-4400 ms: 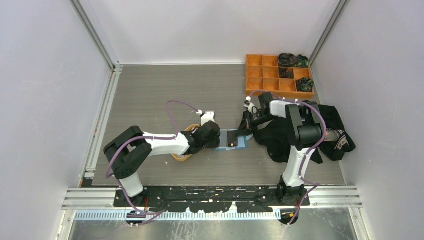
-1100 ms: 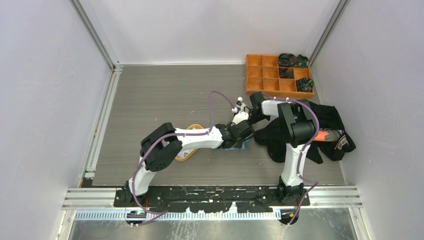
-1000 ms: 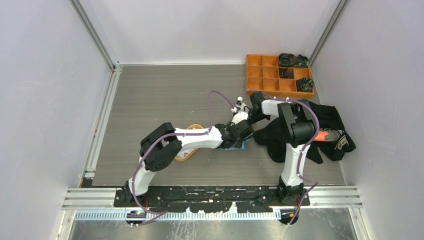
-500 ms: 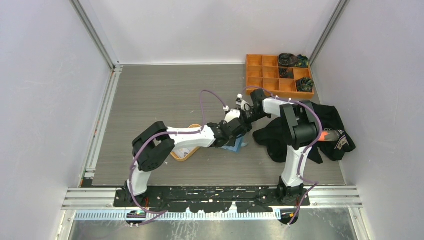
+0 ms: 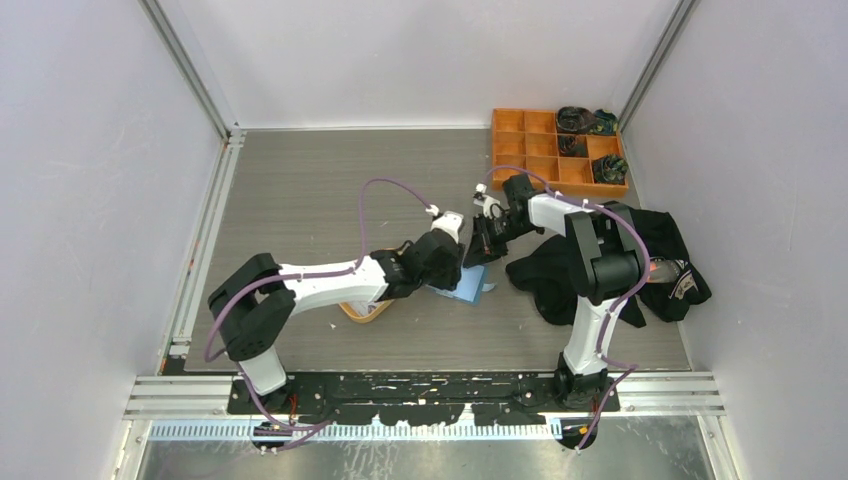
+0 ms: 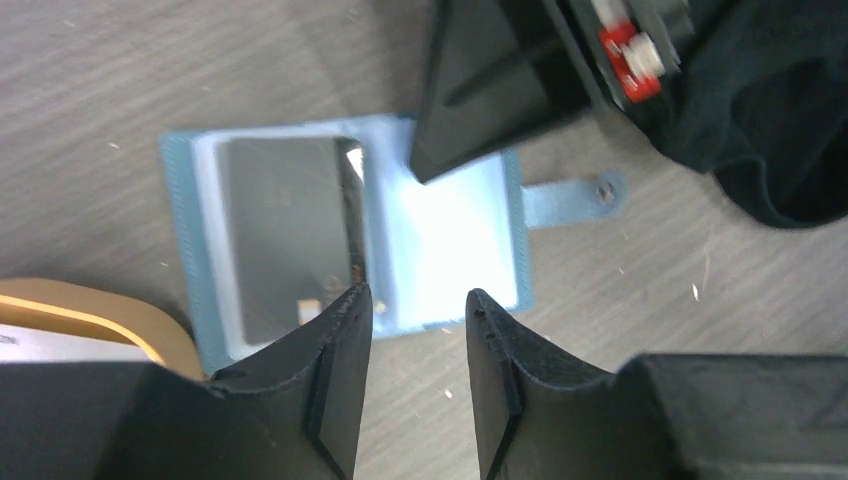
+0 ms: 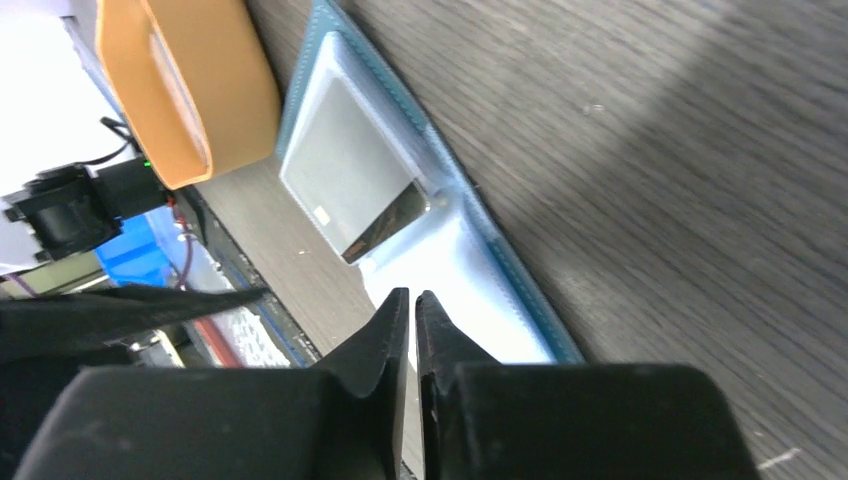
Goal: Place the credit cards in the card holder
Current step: Insert the credit card into the card holder, then pick up the credit card from the storage box.
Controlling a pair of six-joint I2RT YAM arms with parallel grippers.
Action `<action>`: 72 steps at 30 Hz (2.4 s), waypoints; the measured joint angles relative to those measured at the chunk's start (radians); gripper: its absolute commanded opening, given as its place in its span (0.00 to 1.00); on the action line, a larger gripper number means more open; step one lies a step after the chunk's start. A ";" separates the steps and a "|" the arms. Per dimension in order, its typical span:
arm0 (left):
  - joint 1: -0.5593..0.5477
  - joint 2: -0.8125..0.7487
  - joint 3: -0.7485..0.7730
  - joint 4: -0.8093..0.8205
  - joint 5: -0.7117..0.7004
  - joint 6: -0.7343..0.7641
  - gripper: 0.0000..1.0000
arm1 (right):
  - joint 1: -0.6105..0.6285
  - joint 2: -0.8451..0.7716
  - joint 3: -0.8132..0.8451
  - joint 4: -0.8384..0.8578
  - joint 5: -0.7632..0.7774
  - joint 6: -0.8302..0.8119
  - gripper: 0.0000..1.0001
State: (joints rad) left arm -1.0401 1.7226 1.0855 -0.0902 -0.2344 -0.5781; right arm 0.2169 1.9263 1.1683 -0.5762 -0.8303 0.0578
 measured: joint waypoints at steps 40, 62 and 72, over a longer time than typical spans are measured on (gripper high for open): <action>0.233 0.181 0.100 -0.096 0.133 0.057 0.13 | 0.076 -0.020 0.053 0.053 0.071 0.079 0.10; 0.222 -0.846 -0.602 0.157 -0.015 0.100 0.72 | 0.190 -0.667 -0.113 0.119 -0.005 -0.405 0.80; 0.230 -1.340 -0.832 -0.011 -0.140 -0.044 0.72 | 0.500 -0.316 0.177 0.043 0.048 -0.364 0.78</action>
State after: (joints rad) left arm -0.8101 0.3824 0.2535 -0.1017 -0.3748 -0.6220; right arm 0.7166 1.6100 1.3449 -0.5335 -0.7822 -0.3065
